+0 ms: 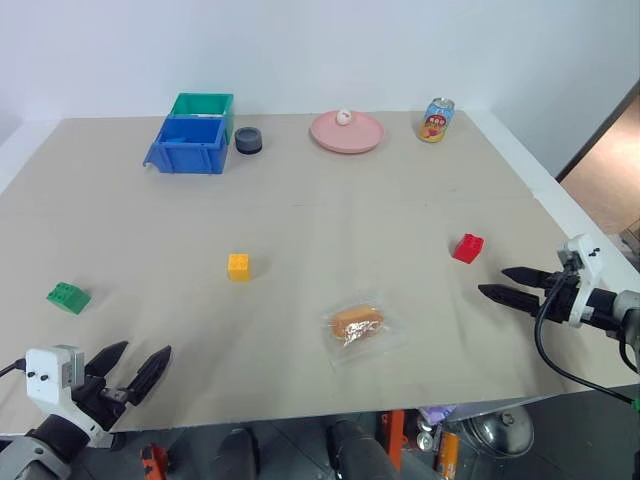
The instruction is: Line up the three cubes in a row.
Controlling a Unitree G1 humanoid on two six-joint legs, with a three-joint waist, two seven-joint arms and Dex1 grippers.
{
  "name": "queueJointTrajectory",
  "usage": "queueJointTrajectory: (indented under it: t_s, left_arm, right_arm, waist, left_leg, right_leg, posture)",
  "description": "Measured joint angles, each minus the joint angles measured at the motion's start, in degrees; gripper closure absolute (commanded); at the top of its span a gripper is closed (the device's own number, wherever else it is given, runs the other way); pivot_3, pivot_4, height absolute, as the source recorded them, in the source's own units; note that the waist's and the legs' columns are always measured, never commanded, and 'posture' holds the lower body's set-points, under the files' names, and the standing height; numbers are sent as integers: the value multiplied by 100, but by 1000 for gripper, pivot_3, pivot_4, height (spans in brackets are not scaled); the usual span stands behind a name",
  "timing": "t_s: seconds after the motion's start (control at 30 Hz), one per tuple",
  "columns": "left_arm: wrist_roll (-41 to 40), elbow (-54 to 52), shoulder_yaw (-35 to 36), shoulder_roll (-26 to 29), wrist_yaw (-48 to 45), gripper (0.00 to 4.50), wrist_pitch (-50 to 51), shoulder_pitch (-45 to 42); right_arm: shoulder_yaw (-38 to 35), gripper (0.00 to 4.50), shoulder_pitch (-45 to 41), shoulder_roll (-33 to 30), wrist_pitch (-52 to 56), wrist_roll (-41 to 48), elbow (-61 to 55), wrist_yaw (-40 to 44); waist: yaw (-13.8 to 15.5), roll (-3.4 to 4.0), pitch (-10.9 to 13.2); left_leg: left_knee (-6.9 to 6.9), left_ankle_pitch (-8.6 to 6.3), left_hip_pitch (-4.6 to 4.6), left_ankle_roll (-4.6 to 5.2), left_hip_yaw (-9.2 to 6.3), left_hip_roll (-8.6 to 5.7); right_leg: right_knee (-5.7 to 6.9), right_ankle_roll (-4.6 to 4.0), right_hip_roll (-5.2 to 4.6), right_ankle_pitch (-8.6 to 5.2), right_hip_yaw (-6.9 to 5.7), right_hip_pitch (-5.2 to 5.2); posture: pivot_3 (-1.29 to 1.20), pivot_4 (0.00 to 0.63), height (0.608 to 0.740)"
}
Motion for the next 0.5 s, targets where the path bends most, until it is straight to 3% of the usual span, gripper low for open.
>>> queueJointTrajectory:
  t_s: [0.1,0.4,0.5]
  left_arm:
    - [-26,22,1,57,-29,54,1,-145]
    - [-392,103,-61,1026,-824,54,-102,-1480]
    - [-457,138,-605,1529,-1288,54,10,-2361]
  right_arm:
    - [20,0,-5,2,3,1,-10,34]
    - [182,0,34,109,362,237,-1380,217]
    - [340,0,18,78,750,522,-2298,428]
  waist:
    - [2,0,0]
    - [0,6,-3]
    - [16,10,0]
  left_leg:
    - [0,0,0,0,0,0]
    - [-2,1,1,0,-6,0]
    - [-6,0,-1,1,-13,0]
  right_leg:
    - [0,0,0,0,-1,0]
    - [1,5,8,6,5,2]
    - [2,9,15,4,5,2]
  posture:
    - [0,150,740]
    - [0,150,740]
    - [0,150,740]
